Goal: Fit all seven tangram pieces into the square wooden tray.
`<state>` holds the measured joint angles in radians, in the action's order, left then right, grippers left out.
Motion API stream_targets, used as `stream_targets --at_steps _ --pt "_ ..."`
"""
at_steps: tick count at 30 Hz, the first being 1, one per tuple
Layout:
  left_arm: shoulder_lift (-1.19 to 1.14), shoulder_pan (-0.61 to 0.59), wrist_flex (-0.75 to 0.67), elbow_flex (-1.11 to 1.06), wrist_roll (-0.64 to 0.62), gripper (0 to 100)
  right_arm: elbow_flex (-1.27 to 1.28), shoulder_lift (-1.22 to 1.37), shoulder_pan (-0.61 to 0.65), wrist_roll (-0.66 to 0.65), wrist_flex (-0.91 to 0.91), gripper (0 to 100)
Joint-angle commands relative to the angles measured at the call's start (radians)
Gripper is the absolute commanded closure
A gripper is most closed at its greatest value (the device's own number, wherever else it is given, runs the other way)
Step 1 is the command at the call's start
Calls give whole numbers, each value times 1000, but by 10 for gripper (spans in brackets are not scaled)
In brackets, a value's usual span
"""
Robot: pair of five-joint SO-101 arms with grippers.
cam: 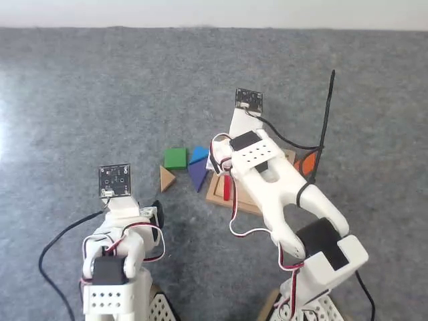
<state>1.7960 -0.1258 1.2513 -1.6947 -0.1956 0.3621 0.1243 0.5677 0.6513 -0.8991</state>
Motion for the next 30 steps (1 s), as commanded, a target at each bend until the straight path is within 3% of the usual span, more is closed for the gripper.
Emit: stream_targets --at_steps 1,11,16,24,30 --pt "14 -5 5 12 -9 857 -31 -4 12 -2 25 905" --pt "14 -5 5 12 -9 857 -28 -5 -131 -5 -48 907" --pt "14 -5 5 12 -9 857 -28 -5 -171 -94 -90 908" --pt "14 -5 5 12 -9 857 3 -5 -130 -83 -110 908" --pt "14 -5 5 12 -9 857 -57 -5 -113 21 -110 906"
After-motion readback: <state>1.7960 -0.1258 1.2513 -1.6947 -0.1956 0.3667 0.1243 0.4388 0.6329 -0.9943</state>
